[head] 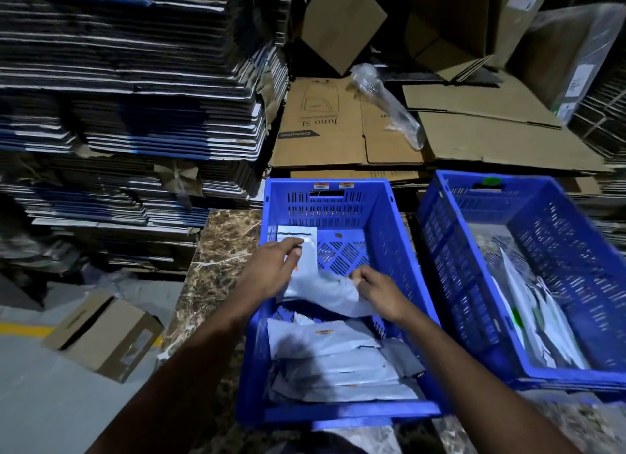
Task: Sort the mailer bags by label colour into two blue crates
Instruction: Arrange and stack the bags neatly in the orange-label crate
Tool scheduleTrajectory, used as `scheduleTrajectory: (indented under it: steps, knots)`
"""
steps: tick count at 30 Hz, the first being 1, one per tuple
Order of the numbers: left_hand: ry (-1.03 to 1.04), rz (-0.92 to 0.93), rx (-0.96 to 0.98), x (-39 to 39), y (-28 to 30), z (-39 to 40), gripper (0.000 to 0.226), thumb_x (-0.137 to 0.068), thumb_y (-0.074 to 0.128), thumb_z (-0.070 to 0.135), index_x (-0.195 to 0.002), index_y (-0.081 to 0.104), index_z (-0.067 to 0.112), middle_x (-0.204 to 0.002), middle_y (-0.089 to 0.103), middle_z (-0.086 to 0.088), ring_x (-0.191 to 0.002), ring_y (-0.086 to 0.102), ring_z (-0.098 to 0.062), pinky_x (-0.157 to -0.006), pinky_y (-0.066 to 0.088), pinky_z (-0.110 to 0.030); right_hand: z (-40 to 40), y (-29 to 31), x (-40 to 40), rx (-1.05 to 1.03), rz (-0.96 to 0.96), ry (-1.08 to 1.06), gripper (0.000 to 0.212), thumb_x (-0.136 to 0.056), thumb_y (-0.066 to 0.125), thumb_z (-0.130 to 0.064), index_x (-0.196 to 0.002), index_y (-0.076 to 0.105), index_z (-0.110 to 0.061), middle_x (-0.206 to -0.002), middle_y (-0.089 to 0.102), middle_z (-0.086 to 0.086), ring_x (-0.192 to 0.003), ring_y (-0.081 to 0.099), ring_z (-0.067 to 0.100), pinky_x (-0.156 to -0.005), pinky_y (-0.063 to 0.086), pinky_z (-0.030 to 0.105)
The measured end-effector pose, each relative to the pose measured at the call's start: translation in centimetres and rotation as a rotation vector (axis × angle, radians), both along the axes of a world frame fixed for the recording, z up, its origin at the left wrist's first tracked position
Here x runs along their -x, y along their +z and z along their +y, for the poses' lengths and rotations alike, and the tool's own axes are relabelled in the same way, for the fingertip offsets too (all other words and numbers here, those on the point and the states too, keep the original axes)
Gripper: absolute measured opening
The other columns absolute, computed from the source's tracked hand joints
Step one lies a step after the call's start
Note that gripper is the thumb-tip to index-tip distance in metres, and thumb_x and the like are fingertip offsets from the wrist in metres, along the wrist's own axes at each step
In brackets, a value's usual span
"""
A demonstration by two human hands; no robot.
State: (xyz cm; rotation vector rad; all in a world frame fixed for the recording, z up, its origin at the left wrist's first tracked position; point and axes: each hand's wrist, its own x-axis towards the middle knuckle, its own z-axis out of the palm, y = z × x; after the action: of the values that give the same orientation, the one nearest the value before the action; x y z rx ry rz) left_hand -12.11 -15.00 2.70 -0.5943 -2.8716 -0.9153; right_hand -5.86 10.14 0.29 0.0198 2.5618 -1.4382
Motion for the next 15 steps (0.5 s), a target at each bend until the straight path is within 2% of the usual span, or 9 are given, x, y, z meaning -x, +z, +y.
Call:
scheduleTrajectory:
  steps: [2, 4, 6, 7, 9, 10, 12, 14, 15]
  knots:
    - [0.055, -0.119, -0.170, -0.3, 0.7, 0.1, 0.046, -0.098, 0.033, 0.054, -0.132, 0.054, 0.031, -0.110, 0.071, 0.001, -0.094, 0.065, -0.013, -0.086, 0.050, -0.030, -0.6, 1.1, 0.1, 0.307, -0.087, -0.167, 0.019, -0.094, 0.053, -0.024, -0.075, 0.049, -0.021, -0.070, 0.047, 0.001, -0.067, 0.042, 0.017, -0.060, 0.033, 0.032]
    - [0.078, -0.306, -0.423, -0.9, 1.6, 0.8, 0.050, -0.097, 0.033, 0.058, -0.122, 0.063, 0.027, -0.101, 0.073, 0.002, -0.083, 0.066, -0.006, -0.077, 0.050, -0.025, -1.5, 1.8, 0.3, 0.505, -0.172, -0.262, 0.021, -0.100, 0.051, -0.016, -0.079, 0.049, -0.016, -0.071, 0.048, 0.008, -0.064, 0.044, 0.019, -0.055, 0.037, 0.029]
    - [0.077, -0.554, -0.670, -1.3, 2.3, 1.9, 0.051, -0.098, 0.040, 0.055, -0.109, 0.068, 0.014, -0.086, 0.072, -0.009, -0.070, 0.067, -0.019, -0.065, 0.051, -0.028, -2.6, 2.2, 0.4, 0.656, -0.266, -0.313, 0.016, -0.100, 0.049, -0.008, -0.085, 0.053, -0.006, -0.072, 0.058, 0.011, -0.060, 0.055, 0.021, -0.053, 0.045, 0.026]
    - [0.067, -0.625, -0.722, -1.5, 2.4, 2.4, 0.043, -0.099, 0.047, 0.046, -0.110, 0.066, 0.010, -0.085, 0.072, -0.013, -0.068, 0.068, -0.024, -0.060, 0.053, -0.029, -2.9, 2.3, 0.6, 0.683, -0.303, -0.316, 0.013, -0.099, 0.051, -0.008, -0.091, 0.056, 0.000, -0.076, 0.063, 0.016, -0.060, 0.060, 0.022, -0.054, 0.049, 0.025]
    - [0.065, -0.617, -0.729, -1.6, 2.2, 3.1, 0.026, -0.097, 0.060, 0.025, -0.117, 0.063, 0.009, -0.089, 0.075, -0.010, -0.070, 0.071, -0.023, -0.056, 0.055, -0.032, -3.4, 2.2, 1.0, 0.740, -0.329, -0.308, 0.024, -0.097, 0.055, -0.009, -0.107, 0.061, 0.012, -0.095, 0.069, 0.026, -0.072, 0.066, 0.030, -0.063, 0.056, 0.033]
    - [0.087, -0.589, -0.741, -1.5, 2.0, 3.2, 0.025, -0.094, 0.064, 0.020, -0.117, 0.063, 0.009, -0.091, 0.076, -0.008, -0.074, 0.073, -0.021, -0.059, 0.058, -0.036, -3.3, 2.1, 1.1, 0.785, -0.331, -0.289, 0.030, -0.097, 0.055, -0.012, -0.114, 0.061, 0.012, -0.106, 0.068, 0.027, -0.084, 0.068, 0.034, -0.073, 0.057, 0.039]
    - [0.153, -0.528, -0.748, -0.9, 1.3, 2.8, 0.023, -0.092, 0.068, 0.019, -0.113, 0.065, 0.013, -0.098, 0.076, -0.005, -0.086, 0.074, -0.023, -0.076, 0.060, -0.050, -3.1, 1.8, 1.2, 0.830, -0.341, -0.215, 0.035, -0.098, 0.057, -0.024, -0.122, 0.061, 0.002, -0.120, 0.067, 0.024, -0.106, 0.066, 0.037, -0.093, 0.052, 0.048]
    - [0.153, -0.507, -0.745, -0.5, 0.9, 2.4, 0.023, -0.090, 0.069, 0.022, -0.112, 0.066, 0.017, -0.103, 0.076, -0.003, -0.092, 0.073, -0.023, -0.084, 0.057, -0.053, -2.6, 1.6, 0.9, 0.767, -0.345, -0.131, 0.036, -0.094, 0.065, -0.028, -0.123, 0.061, -0.008, -0.120, 0.068, 0.019, -0.109, 0.066, 0.032, -0.095, 0.050, 0.046]
    - [0.131, -0.507, -0.737, -0.4, 1.0, 2.4, 0.023, -0.090, 0.068, 0.024, -0.112, 0.066, 0.020, -0.104, 0.075, -0.003, -0.094, 0.073, -0.022, -0.085, 0.057, -0.053, -2.5, 1.6, 0.9, 0.724, -0.309, -0.085, 0.032, -0.093, 0.067, -0.021, -0.123, 0.061, -0.010, -0.119, 0.070, 0.016, -0.107, 0.067, 0.030, -0.093, 0.052, 0.046]
